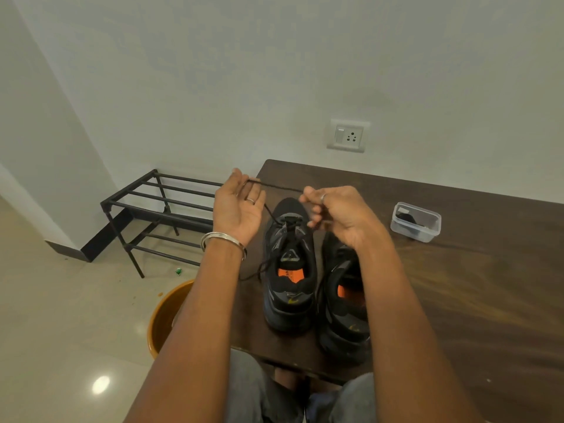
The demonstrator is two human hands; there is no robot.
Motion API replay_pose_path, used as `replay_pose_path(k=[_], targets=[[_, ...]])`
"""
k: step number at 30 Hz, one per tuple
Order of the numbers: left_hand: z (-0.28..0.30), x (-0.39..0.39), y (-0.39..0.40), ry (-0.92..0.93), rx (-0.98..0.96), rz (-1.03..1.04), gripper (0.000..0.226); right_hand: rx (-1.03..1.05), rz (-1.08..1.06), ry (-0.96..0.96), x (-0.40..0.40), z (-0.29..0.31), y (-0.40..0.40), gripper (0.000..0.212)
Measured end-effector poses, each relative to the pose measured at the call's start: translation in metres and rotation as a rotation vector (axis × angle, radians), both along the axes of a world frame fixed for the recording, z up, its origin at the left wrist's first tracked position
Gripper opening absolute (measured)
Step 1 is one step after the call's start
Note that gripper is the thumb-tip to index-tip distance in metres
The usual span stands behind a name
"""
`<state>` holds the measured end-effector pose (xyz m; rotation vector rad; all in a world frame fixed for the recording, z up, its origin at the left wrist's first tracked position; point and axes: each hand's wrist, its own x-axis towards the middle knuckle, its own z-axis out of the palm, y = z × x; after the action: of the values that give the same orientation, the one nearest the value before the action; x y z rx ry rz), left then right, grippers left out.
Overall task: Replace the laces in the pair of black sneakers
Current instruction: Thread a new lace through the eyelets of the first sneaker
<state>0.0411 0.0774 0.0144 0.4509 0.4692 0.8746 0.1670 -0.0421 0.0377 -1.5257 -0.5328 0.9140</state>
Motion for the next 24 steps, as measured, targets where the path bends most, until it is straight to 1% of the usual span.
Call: replay_pose_path(k=[2,3,4,6,8,11,12,13,15,18,20,21,24], targets=[[-0.006,0.001,0.001,0.152,0.029,0.033,0.027,-0.014,-0.183,-0.085,0.010,-0.002,-0.006,0.017],[-0.010,0.003,0.003,0.286,0.071,0.042,0.018,-0.033,-0.269,-0.154,0.014,-0.003,-0.009,0.016],[-0.015,0.004,0.005,0.460,0.118,0.054,0.008,-0.045,-0.344,-0.223,0.017,-0.003,-0.012,0.015],[-0.023,0.005,0.008,0.814,0.258,0.056,0.005,-0.023,-0.438,-0.307,0.023,-0.004,-0.014,0.016],[-0.027,0.003,0.005,1.059,0.425,0.034,0.009,0.014,-0.423,-0.332,0.023,-0.002,-0.014,0.017],[-0.030,0.001,0.001,1.401,0.702,0.084,0.019,0.035,-0.280,-0.386,0.019,-0.001,-0.011,0.023],[-0.029,0.002,0.000,1.477,0.798,0.121,0.021,0.037,-0.225,-0.397,0.016,0.000,-0.009,0.023],[-0.028,0.003,0.001,1.495,0.885,0.152,0.023,0.046,-0.175,-0.397,0.013,0.001,-0.006,0.021],[-0.022,0.009,0.001,1.456,1.031,0.157,0.023,0.075,-0.103,-0.384,0.005,-0.001,0.000,0.015],[-0.014,0.014,-0.007,1.322,1.170,0.073,0.018,0.089,-0.065,-0.373,-0.003,-0.005,0.009,0.010],[-0.014,0.018,-0.006,1.192,1.199,0.046,0.014,0.069,-0.096,-0.357,-0.006,-0.006,0.012,0.011],[-0.016,0.018,-0.003,1.111,1.184,0.030,0.014,0.056,-0.118,-0.348,-0.007,-0.006,0.013,0.010],[-0.017,0.014,0.000,0.830,1.072,-0.096,0.010,0.006,-0.166,-0.335,-0.010,-0.007,0.014,0.012]])
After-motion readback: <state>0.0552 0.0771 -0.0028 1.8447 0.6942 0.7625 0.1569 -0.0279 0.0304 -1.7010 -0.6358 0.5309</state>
